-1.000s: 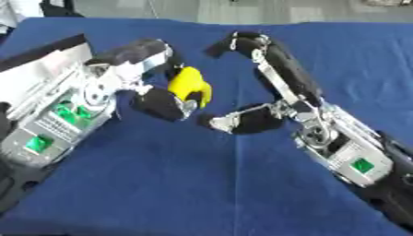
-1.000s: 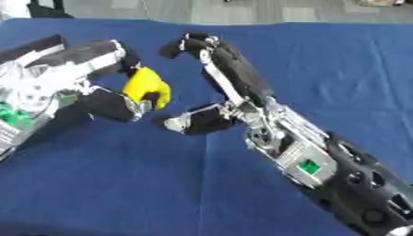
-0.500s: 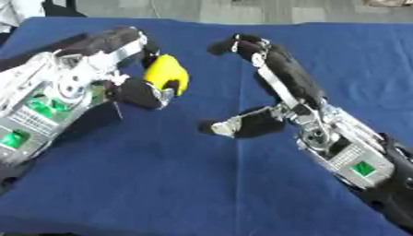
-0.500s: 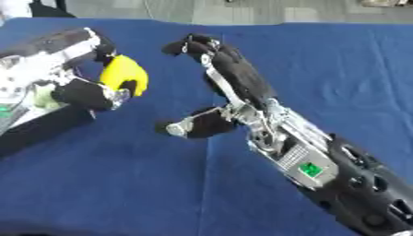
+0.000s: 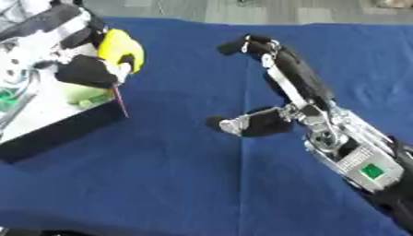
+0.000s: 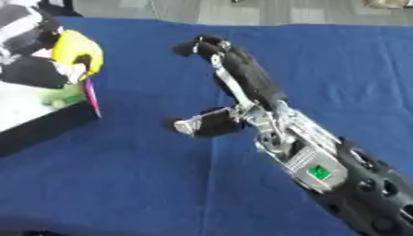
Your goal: Pick up the objects with one hand, pass them to the other hand, and then place them into the box on the other side of the table.
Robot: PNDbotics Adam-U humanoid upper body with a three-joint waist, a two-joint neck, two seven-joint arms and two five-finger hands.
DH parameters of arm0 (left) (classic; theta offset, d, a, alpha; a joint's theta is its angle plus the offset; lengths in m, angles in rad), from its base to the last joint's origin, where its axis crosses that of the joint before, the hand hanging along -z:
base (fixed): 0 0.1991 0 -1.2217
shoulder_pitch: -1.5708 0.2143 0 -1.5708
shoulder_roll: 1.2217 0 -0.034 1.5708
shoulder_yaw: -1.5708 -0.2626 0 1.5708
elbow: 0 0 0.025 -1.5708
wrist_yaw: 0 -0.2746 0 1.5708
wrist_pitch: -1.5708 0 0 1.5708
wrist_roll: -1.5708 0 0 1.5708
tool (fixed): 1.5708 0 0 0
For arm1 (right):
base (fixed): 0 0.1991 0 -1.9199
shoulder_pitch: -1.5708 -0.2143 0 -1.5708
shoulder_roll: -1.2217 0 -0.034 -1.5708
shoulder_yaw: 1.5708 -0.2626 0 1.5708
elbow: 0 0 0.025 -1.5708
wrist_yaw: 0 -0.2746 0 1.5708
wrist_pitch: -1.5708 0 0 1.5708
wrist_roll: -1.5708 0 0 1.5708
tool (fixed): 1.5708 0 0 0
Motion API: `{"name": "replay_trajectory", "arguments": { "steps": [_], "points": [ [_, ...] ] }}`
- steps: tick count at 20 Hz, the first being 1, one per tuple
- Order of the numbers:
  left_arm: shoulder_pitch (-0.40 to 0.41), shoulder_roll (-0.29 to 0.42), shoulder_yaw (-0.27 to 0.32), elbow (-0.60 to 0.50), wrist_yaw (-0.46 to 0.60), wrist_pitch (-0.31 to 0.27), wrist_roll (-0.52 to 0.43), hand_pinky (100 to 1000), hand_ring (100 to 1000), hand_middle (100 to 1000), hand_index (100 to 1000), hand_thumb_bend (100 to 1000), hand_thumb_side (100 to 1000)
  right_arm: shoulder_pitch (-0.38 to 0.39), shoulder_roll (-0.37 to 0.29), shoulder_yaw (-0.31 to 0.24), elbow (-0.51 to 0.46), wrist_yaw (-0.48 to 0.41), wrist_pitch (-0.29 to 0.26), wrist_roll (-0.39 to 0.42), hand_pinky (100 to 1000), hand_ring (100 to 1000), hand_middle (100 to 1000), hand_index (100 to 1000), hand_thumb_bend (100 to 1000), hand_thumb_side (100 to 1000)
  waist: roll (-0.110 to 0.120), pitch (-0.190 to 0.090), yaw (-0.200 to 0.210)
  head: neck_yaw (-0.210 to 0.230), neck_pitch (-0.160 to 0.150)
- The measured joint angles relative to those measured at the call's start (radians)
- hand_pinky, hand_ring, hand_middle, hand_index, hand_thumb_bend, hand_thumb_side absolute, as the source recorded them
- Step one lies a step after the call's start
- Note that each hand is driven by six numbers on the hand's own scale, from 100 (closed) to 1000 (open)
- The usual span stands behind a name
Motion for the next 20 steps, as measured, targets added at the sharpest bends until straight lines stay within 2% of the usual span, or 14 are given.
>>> {"name": "replay_trajectory", "arguments": {
  "steps": [4, 11, 20],
  "points": [
    [0.034, 0.046, 0.053, 0.009, 0.028, 0.031, 0.031, 860, 691, 550, 382, 100, 244, 0.002, -0.006, -0.007, 0.0, -0.022, 0.0, -0.001, 845, 842, 707, 795, 607, 186, 0.0, 0.0, -0.002, 0.017, 0.0],
    [0.073, 0.075, 0.109, 0.09, 0.073, 0.076, 0.082, 869, 695, 554, 389, 100, 244, 0.008, -0.008, -0.023, 0.0, -0.053, 0.0, -0.009, 842, 837, 698, 789, 615, 182, 0.0, 0.0, -0.006, 0.056, 0.0],
    [0.08, 0.073, 0.125, 0.243, 0.114, 0.061, 0.141, 871, 698, 569, 428, 100, 245, 0.013, -0.009, -0.041, 0.0, -0.077, -0.004, -0.043, 839, 833, 689, 783, 613, 173, -0.003, 0.0, -0.014, 0.127, 0.0]
  ]
}}
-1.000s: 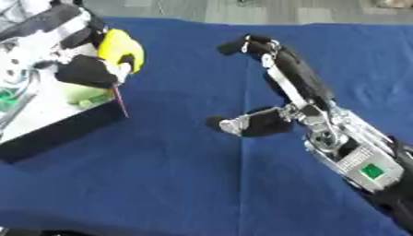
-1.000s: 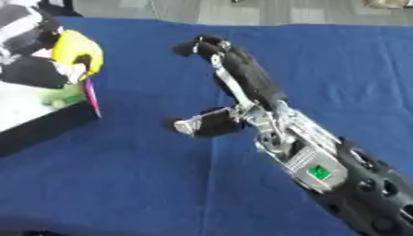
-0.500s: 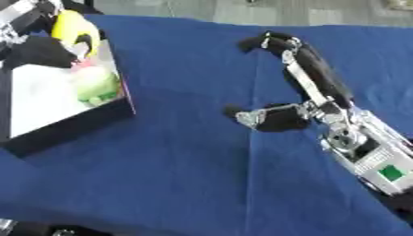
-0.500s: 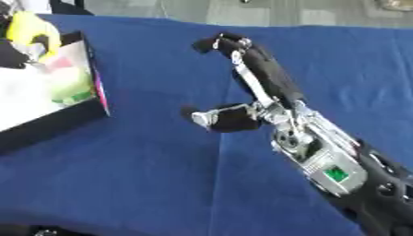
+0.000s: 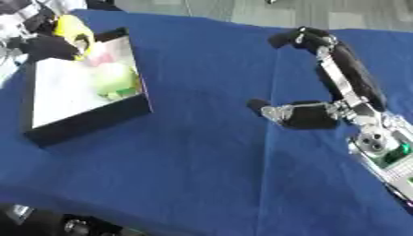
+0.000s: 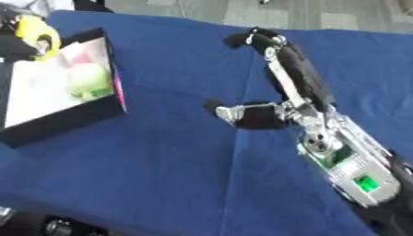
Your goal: Pick up the objects with one hand, pass them to the other hand, and then place them into the box on the other side of the table.
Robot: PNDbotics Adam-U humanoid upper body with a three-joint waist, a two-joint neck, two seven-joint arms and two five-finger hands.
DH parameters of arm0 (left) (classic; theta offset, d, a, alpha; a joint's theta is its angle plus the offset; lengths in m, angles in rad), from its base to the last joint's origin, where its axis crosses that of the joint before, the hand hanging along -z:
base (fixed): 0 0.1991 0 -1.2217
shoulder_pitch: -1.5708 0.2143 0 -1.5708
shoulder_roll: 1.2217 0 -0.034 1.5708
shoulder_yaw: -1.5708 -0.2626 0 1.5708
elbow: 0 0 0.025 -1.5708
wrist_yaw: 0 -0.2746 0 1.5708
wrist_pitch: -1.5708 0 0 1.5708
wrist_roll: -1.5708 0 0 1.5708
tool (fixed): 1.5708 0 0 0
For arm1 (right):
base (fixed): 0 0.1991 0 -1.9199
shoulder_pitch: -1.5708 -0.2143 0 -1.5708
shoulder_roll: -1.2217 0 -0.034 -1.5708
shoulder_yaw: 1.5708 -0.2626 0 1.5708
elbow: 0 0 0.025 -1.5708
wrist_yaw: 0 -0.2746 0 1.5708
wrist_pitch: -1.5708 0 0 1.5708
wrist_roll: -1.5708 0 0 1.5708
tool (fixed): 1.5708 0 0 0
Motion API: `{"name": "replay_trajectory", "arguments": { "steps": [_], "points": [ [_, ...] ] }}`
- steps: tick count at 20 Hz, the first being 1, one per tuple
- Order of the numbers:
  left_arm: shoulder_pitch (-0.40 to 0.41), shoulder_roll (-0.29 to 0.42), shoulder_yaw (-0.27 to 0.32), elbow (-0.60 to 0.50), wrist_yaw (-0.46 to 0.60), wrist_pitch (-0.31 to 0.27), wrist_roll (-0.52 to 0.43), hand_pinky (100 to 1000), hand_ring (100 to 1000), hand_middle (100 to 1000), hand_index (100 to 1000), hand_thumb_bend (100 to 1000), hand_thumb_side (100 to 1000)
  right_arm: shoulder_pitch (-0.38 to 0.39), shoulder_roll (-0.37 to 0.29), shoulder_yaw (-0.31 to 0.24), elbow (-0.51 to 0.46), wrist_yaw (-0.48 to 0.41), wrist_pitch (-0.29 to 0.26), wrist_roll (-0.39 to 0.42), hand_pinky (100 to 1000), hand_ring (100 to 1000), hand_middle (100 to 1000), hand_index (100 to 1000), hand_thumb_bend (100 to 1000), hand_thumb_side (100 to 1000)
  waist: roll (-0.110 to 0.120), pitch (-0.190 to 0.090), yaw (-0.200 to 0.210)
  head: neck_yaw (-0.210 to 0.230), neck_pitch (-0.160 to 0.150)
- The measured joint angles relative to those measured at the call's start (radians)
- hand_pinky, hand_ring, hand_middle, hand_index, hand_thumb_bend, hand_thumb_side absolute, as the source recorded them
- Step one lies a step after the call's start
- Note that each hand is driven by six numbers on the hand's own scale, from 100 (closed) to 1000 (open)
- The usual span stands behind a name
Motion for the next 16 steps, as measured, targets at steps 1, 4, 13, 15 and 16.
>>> {"name": "replay_trajectory", "arguments": {
  "steps": [1, 4, 13, 15, 16],
  "points": [
    [0.0, -0.001, 0.0, 0.018, 0.003, -0.004, 0.006, 872, 698, 570, 432, 100, 245, 0.002, 0.0, -0.002, 0.0, -0.003, 0.002, -0.003, 839, 833, 689, 783, 612, 173, -0.001, 0.0, 0.0, 0.005, 0.0],
    [0.0, -0.013, 0.002, 0.07, 0.01, -0.016, 0.025, 877, 711, 594, 509, 100, 245, 0.004, 0.0, -0.003, 0.0, -0.005, 0.008, -0.012, 838, 832, 688, 782, 611, 174, -0.002, 0.0, -0.004, 0.015, 0.0],
    [0.015, -0.027, 0.004, 0.166, 0.007, -0.074, 0.033, 907, 794, 743, 854, 100, 584, 0.005, 0.0, -0.008, 0.0, -0.013, 0.014, -0.019, 841, 833, 688, 783, 588, 178, -0.002, 0.001, -0.007, 0.022, 0.0],
    [0.016, -0.027, 0.004, 0.177, -0.009, -0.089, 0.021, 929, 816, 769, 883, 220, 682, 0.005, 0.0, -0.008, 0.0, -0.014, 0.013, -0.019, 841, 833, 688, 783, 584, 179, -0.002, 0.001, -0.007, 0.022, 0.0],
    [0.017, -0.027, 0.004, 0.181, -0.021, -0.095, 0.015, 934, 824, 774, 887, 304, 734, 0.005, 0.0, -0.008, 0.0, -0.016, 0.013, -0.019, 841, 833, 688, 783, 581, 179, -0.002, 0.001, -0.007, 0.022, 0.0]
  ]
}}
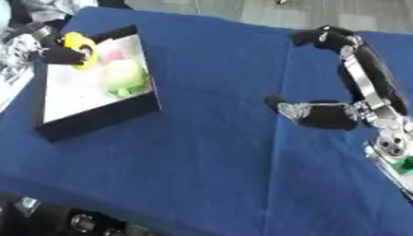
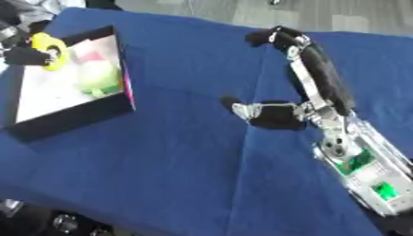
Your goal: Pick up the objects with one hand, pass them to the other hand, and then place them into the box on the other side of the table.
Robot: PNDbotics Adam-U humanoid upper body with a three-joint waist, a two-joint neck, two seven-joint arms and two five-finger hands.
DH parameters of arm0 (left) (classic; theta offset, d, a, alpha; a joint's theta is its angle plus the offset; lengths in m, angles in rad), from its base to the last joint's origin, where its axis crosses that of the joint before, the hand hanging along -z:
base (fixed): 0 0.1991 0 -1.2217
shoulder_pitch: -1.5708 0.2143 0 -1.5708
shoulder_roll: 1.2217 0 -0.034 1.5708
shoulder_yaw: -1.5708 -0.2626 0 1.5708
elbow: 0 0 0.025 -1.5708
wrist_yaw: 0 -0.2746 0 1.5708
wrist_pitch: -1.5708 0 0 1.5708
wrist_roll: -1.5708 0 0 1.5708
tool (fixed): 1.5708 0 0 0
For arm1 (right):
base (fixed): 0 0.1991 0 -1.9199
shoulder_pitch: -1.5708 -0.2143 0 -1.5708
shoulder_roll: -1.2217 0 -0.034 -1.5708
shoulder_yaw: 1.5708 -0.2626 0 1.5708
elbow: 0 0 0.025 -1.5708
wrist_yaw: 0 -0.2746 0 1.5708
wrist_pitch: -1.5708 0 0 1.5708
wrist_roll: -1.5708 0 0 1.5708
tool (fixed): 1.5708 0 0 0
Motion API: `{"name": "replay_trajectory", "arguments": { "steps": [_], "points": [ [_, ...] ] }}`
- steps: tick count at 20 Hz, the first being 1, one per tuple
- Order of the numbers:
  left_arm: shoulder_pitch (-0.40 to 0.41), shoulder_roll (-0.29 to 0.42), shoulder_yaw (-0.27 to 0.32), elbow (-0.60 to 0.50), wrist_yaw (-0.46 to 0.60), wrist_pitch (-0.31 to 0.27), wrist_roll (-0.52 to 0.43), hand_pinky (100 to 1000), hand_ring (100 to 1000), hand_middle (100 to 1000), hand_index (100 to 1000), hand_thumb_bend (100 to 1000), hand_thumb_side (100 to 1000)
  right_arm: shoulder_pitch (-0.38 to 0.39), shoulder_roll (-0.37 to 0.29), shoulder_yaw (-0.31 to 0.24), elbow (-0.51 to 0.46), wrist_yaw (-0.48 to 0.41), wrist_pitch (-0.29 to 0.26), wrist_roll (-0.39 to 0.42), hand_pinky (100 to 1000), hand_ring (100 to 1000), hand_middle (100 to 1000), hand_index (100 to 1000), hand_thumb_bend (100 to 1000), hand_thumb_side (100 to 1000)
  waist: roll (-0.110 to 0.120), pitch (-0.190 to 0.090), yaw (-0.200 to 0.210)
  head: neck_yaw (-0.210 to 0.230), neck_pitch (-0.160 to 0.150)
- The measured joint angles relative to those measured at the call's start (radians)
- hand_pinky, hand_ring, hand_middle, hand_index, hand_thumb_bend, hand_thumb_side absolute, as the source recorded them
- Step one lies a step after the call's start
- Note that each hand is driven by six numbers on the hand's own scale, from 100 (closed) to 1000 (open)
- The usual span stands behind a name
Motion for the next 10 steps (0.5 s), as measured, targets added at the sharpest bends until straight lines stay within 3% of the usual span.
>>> {"name": "replay_trajectory", "arguments": {
  "steps": [3, 10],
  "points": [
    [0.0, 0.0, 0.0, 0.011, -0.044, -0.019, -0.019, 941, 831, 778, 892, 383, 797, 0.0, 0.0, 0.0, 0.0, -0.006, -0.002, -0.001, 842, 833, 688, 783, 577, 179, 0.0, 0.0, -0.001, 0.0, 0.0],
    [0.0, -0.009, 0.009, 0.03, -0.113, -0.04, -0.057, 942, 830, 776, 892, 352, 780, 0.0, 0.0, 0.0, 0.0, -0.011, -0.007, -0.001, 843, 833, 672, 784, 574, 179, 0.0, 0.0, -0.001, 0.0, 0.0]
  ]
}}
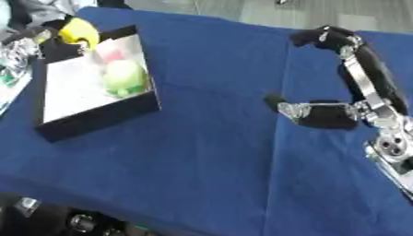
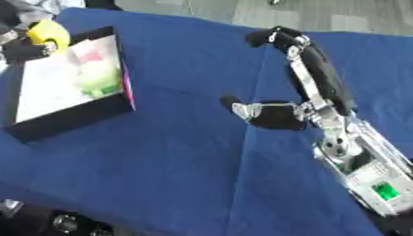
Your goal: Pick up the objects with one hand, pass them to the other hand, and then place them into the box on the other side of the table.
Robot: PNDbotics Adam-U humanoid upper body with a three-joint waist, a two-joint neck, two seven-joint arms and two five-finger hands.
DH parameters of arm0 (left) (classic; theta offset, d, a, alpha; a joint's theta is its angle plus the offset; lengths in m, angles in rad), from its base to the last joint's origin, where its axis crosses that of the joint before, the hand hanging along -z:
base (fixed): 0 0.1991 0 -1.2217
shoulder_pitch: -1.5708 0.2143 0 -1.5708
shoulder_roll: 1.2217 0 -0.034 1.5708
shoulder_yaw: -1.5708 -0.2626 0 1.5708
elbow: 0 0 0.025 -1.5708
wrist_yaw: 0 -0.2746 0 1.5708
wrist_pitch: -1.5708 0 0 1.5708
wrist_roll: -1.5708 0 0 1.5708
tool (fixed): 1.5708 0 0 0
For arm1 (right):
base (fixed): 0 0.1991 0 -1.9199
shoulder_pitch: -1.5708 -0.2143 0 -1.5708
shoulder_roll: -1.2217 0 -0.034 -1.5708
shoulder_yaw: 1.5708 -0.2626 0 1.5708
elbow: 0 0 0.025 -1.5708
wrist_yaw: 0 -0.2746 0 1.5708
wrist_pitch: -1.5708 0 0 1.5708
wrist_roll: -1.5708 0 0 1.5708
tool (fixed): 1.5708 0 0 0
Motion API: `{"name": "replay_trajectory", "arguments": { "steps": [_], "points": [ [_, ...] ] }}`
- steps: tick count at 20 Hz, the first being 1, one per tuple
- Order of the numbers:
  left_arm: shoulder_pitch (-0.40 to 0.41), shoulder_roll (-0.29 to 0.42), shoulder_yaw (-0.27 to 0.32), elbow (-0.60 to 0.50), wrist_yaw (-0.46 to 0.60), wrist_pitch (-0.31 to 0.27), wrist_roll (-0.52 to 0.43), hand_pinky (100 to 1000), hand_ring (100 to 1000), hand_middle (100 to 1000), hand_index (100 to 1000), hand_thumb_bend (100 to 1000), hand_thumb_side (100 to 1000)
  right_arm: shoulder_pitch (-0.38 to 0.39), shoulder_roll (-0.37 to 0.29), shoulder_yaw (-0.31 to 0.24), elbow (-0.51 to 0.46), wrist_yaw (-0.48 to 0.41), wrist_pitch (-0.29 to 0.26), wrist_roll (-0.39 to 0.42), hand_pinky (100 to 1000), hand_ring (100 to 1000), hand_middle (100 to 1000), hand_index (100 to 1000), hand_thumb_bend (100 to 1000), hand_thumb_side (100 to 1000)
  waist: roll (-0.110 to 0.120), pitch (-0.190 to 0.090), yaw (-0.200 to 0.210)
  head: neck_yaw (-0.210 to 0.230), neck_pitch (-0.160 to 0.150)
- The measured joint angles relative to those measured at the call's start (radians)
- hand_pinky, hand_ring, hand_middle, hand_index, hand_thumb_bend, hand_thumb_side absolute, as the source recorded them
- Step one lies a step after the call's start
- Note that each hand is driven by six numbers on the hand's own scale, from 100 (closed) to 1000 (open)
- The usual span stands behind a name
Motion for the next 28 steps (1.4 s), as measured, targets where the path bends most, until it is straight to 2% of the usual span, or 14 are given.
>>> {"name": "replay_trajectory", "arguments": {
  "steps": [4, 5, 6, 8, 9, 11, 13, 14, 15, 16, 17, 20, 23, 28],
  "points": [
    [0.0, 0.0, 0.006, 0.005, -0.01, 0.0, -0.003, 942, 829, 775, 890, 317, 729, 0.001, 0.0, 0.0, 0.0, -0.003, -0.003, -0.001, 843, 834, 672, 784, 571, 181, 0.0, 0.0, 0.0, 0.0, 0.0],
    [0.0, 0.0, 0.006, 0.005, -0.012, 0.001, -0.004, 944, 831, 777, 888, 299, 664, 0.003, 0.0, 0.0, 0.0, -0.003, -0.003, -0.001, 843, 833, 672, 784, 569, 183, 0.0, 0.0, 0.0, 0.0, 0.0],
    [0.0, -0.001, 0.006, 0.005, -0.012, 0.001, -0.004, 956, 838, 779, 884, 286, 520, 0.004, 0.0, 0.0, 0.0, -0.003, -0.003, -0.001, 843, 833, 671, 784, 569, 184, 0.0, 0.0, 0.0, 0.0, 0.0],
    [0.0, -0.003, 0.007, 0.005, -0.012, 0.0, -0.004, 960, 832, 763, 871, 286, 302, 0.004, 0.0, 0.0, 0.0, -0.003, -0.004, -0.001, 843, 833, 671, 784, 569, 186, 0.0, 0.0, 0.0, 0.0, 0.0],
    [0.0, -0.006, 0.007, 0.006, -0.012, 0.0, -0.004, 964, 829, 755, 860, 290, 225, 0.004, 0.0, 0.0, 0.0, -0.003, -0.004, -0.002, 843, 833, 671, 784, 569, 188, 0.0, 0.001, 0.0, 0.0, 0.0],
    [0.0, -0.009, 0.007, 0.01, -0.012, -0.002, -0.004, 957, 821, 744, 843, 267, 284, 0.004, 0.0, 0.0, 0.0, -0.003, -0.005, -0.002, 843, 833, 671, 784, 569, 188, 0.0, 0.003, -0.001, 0.0, 0.0],
    [0.0, -0.009, 0.012, 0.011, -0.012, -0.002, 0.004, 957, 816, 740, 842, 185, 415, 0.004, 0.0, 0.0, 0.0, -0.003, -0.005, -0.003, 844, 833, 671, 783, 566, 186, 0.0, 0.003, -0.001, 0.0, 0.0],
    [0.0, -0.009, 0.015, 0.01, -0.011, 0.0, 0.012, 961, 814, 740, 847, 114, 481, 0.005, 0.0, 0.0, 0.0, -0.003, -0.005, -0.003, 844, 833, 671, 784, 561, 187, 0.0, 0.003, -0.001, 0.0, 0.0],
    [0.0, -0.01, 0.019, 0.009, -0.007, 0.003, 0.024, 965, 813, 741, 850, 100, 548, 0.006, 0.0, 0.0, 0.0, -0.003, -0.005, -0.003, 844, 833, 671, 784, 555, 188, 0.0, 0.003, -0.001, 0.0, 0.0],
    [0.001, -0.01, 0.025, 0.003, 0.0, 0.005, 0.04, 979, 812, 750, 843, 100, 769, 0.007, 0.0, -0.002, 0.0, -0.003, -0.005, -0.003, 843, 834, 670, 784, 551, 187, 0.0, 0.003, -0.001, 0.0, 0.0],
    [0.002, -0.012, 0.034, -0.009, 0.013, 0.006, 0.062, 994, 812, 774, 826, 100, 882, 0.007, 0.0, -0.006, 0.0, -0.004, -0.006, -0.006, 843, 835, 670, 784, 548, 184, -0.001, 0.003, -0.001, 0.0, 0.0],
    [0.03, -0.019, 0.074, -0.082, 0.098, -0.007, 0.163, 995, 791, 806, 826, 100, 861, 0.008, -0.003, -0.032, 0.0, -0.018, -0.009, -0.031, 840, 837, 669, 787, 515, 189, -0.008, 0.003, -0.004, -0.01, 0.0],
    [0.076, -0.026, 0.121, -0.179, 0.245, -0.043, 0.307, 988, 774, 806, 837, 100, 874, 0.019, -0.019, -0.074, 0.0, -0.073, -0.008, -0.076, 841, 847, 676, 799, 434, 215, -0.01, 0.003, -0.009, -0.029, 0.0],
    [0.159, -0.05, 0.173, -0.29, 0.547, -0.201, 0.565, 1000, 783, 814, 850, 100, 876, 0.07, -0.037, -0.154, 0.0, -0.218, -0.007, -0.158, 832, 852, 661, 796, 430, 197, -0.018, 0.003, -0.021, -0.056, 0.003]
  ]
}}
